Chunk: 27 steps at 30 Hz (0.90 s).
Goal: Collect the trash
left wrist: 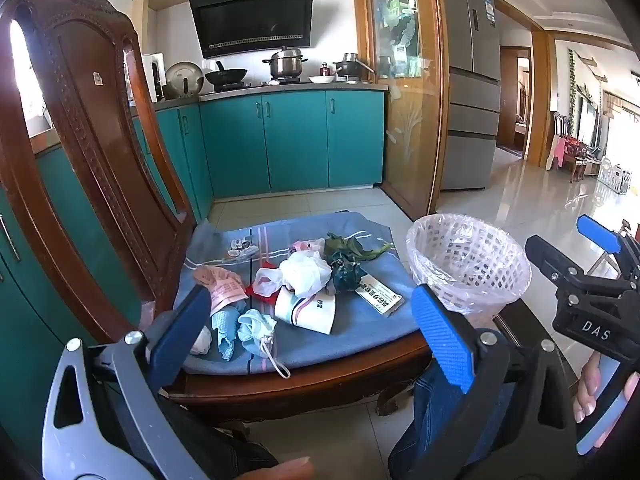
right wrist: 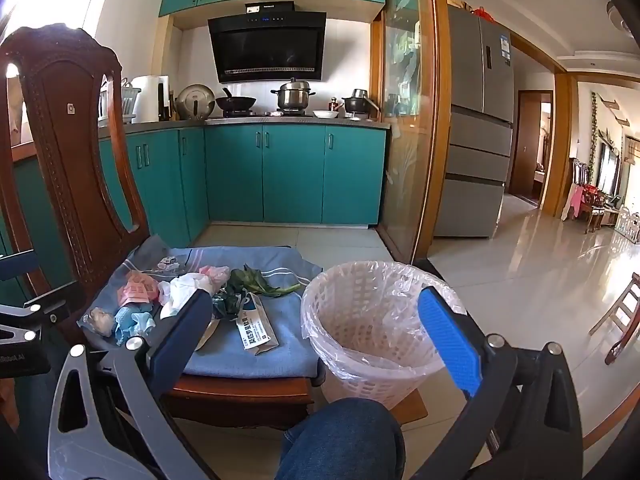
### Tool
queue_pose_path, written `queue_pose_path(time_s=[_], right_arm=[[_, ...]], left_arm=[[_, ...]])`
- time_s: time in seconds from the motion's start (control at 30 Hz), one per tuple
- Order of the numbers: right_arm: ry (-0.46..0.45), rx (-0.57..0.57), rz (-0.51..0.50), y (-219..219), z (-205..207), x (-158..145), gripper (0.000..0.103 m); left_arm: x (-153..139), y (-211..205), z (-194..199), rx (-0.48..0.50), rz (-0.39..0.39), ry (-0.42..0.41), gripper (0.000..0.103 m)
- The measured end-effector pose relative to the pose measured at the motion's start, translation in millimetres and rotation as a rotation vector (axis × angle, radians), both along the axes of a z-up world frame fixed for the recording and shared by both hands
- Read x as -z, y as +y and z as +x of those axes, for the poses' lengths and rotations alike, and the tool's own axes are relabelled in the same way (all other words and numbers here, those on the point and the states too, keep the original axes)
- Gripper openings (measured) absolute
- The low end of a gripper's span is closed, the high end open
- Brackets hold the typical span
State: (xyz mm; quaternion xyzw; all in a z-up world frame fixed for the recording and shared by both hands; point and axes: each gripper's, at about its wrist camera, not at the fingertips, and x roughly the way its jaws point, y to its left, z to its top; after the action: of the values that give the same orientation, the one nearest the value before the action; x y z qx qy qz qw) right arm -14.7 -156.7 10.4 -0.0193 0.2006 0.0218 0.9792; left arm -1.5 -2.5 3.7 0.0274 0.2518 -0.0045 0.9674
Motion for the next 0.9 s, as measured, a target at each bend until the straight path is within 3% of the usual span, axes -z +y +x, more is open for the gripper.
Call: queue_pose_path(time_s=[0.9], right_arm=[[-0.006,0.001,-0.006,1.9,-8.0,-1.3,0.101]], left_arm=[[2.8,-1.8,-2.5,0.011,-0.005,0.013,0.1]])
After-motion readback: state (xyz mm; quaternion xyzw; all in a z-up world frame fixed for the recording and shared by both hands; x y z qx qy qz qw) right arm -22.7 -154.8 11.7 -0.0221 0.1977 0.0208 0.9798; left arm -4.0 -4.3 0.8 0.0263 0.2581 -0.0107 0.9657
